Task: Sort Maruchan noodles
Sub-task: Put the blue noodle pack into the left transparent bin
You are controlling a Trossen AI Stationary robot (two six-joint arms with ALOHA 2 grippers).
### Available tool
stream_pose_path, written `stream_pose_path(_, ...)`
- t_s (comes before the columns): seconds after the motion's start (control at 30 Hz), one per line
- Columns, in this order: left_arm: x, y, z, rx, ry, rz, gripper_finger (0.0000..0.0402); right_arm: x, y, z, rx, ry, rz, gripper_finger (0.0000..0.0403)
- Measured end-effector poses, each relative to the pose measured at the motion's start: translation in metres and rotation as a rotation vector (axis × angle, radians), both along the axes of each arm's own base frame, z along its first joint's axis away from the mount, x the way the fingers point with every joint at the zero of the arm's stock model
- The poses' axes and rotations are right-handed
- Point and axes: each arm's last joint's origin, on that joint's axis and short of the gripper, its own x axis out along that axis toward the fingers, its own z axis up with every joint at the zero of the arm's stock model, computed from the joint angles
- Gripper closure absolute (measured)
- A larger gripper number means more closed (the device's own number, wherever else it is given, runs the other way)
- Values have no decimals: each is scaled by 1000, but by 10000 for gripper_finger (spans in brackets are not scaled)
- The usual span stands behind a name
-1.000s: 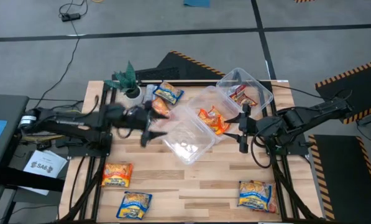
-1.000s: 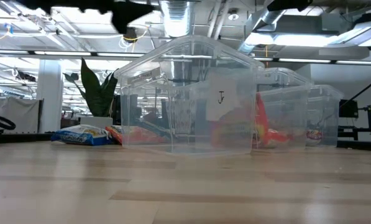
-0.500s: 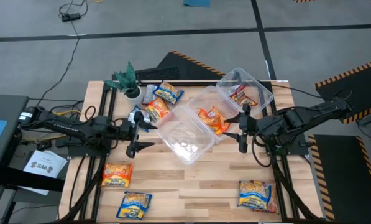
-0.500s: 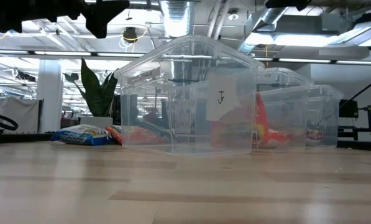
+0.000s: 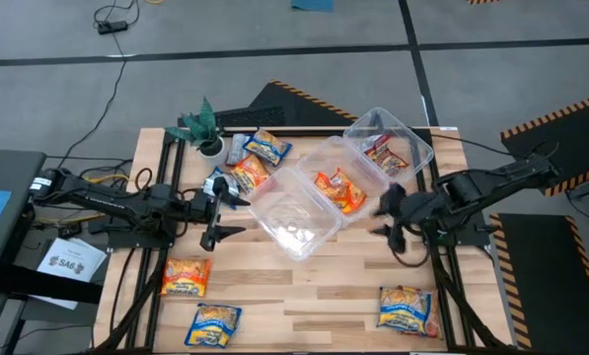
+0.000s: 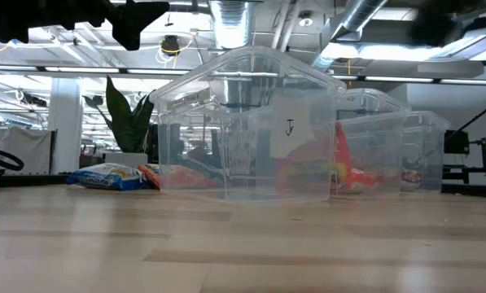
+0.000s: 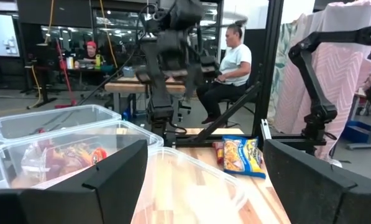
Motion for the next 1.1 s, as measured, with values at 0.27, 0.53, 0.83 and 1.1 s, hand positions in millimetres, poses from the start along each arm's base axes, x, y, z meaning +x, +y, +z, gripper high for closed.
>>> stream_pose_path(0.27, 0, 0, 0, -10, 1, -2, 95, -24, 45, -45, 249, 429, -90, 158)
stream_pose_path(0.53, 0, 0, 0, -25, 5, -5, 95, -26, 89, -78, 170, 591, -77, 158)
stream_pose_path(0.83, 0, 0, 0, -25, 5, -4, 95, -9, 126, -94, 178, 650, 30, 158)
stream_pose_path(1.1, 0, 0, 0, -24, 5, -4, 95, 1, 141, -112, 153, 693, 53, 158)
